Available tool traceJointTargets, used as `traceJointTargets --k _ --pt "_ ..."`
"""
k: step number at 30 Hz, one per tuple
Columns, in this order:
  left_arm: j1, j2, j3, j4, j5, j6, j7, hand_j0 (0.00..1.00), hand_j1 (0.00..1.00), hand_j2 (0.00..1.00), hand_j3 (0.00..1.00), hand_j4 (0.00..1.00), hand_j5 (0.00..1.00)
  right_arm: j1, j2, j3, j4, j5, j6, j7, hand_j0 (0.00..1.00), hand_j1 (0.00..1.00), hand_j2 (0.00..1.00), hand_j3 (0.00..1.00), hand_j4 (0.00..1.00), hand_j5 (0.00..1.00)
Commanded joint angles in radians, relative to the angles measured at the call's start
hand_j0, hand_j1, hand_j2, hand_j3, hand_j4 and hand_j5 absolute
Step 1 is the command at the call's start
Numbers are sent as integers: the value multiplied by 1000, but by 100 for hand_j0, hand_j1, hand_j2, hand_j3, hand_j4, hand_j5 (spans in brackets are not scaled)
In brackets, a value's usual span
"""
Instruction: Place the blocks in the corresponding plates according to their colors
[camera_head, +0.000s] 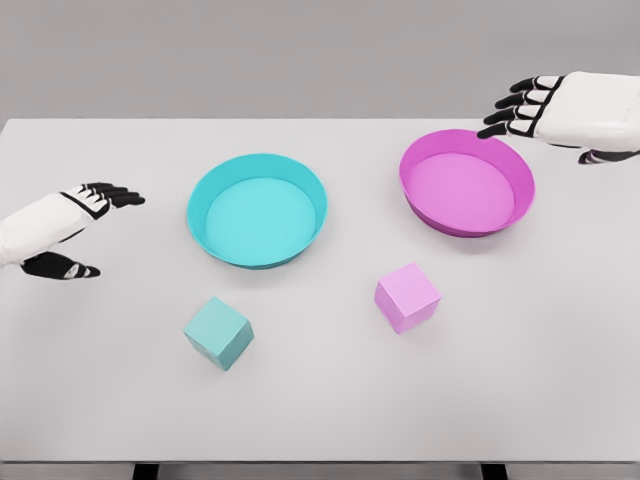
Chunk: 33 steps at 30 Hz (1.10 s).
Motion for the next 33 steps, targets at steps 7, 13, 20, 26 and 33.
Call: traceJointTargets --k 7,13,20,26,33 --pt "-3 9 1 -3 4 1 -18 100 100 100 100 100 100 0 -1 0 0 -11 2 0 100 100 100 100 100 100" --pt "-170 26 -70 -38 13 1 -329 100 100 100 100 100 100 -23 -55 3 6 -153 2 0 100 100 100 100 100 100" --pt "-509 70 -430 -40 128 1 -385 100 100 100 100 100 100 -57 -55 156 -89 -146 2 0 100 100 100 100 100 100" --pt "-653 141 -571 -94 291 1 -385 100 100 100 100 100 100 -115 -33 280 -89 -146 2 0 100 100 100 100 100 100" --pt "-831 129 -788 -155 394 1 -385 100 100 100 100 100 100 -166 49 401 -89 -146 2 0 100 100 100 100 100 100"
